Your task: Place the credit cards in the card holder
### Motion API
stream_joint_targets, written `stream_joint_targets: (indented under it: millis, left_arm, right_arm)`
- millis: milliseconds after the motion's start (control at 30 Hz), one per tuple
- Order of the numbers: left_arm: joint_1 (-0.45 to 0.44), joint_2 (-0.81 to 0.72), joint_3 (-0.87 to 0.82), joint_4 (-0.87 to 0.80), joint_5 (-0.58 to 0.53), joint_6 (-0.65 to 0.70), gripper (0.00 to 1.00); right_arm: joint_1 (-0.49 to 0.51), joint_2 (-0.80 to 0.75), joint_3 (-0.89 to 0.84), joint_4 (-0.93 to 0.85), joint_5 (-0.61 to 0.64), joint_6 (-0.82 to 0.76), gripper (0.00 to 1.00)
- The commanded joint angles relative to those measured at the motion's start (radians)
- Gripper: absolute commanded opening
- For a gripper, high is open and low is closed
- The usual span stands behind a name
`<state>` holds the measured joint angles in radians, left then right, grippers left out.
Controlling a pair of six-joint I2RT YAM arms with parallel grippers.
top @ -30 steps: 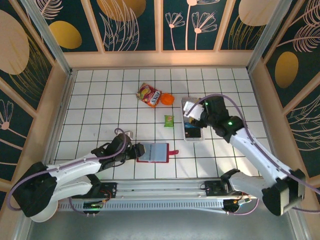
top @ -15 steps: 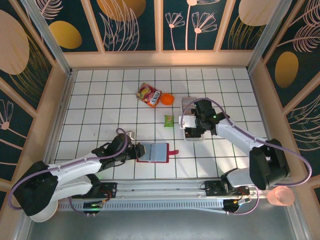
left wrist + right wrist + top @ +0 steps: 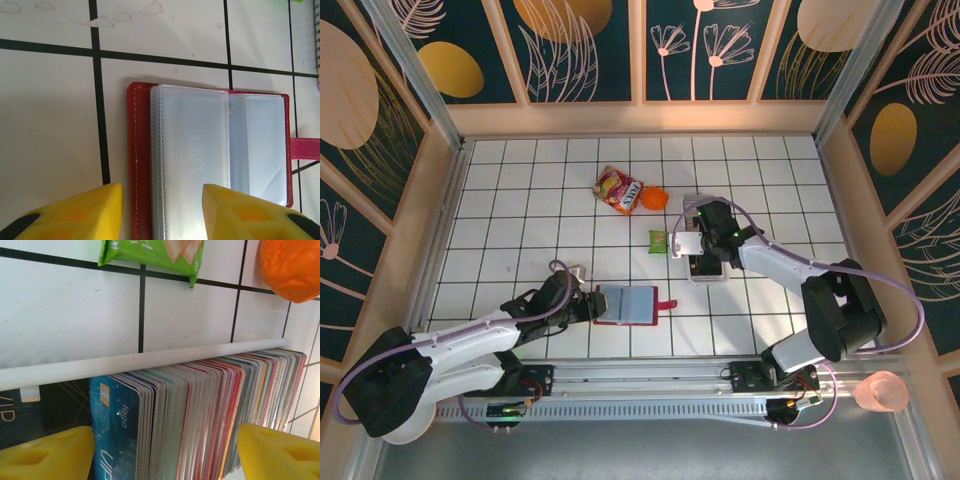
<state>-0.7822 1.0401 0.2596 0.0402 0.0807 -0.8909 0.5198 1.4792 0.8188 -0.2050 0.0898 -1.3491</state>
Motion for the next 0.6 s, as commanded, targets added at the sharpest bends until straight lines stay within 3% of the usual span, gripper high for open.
stream_joint_targets:
  millis: [0,367,567]
  left_arm:
    - [-0.003,-0.025,-0.005,-0.033,-0.025,0.016,0.45]
    - [-0.004,-0.026,-0.017,-0.031,-0.038,0.009,0.45]
    - [-0.005,-0.044,-0.024,-0.039,-0.031,0.007,0.41]
  right_arm:
    - [0.011,0.021,-0.009,0.022,0.036,-0.013,0.75]
    - [0.009,0.060,-0.013,0.071,0.090,-0.065,0.71]
    - [0.009,0.068,0.010,0.071,0.107,-0.074,0.59]
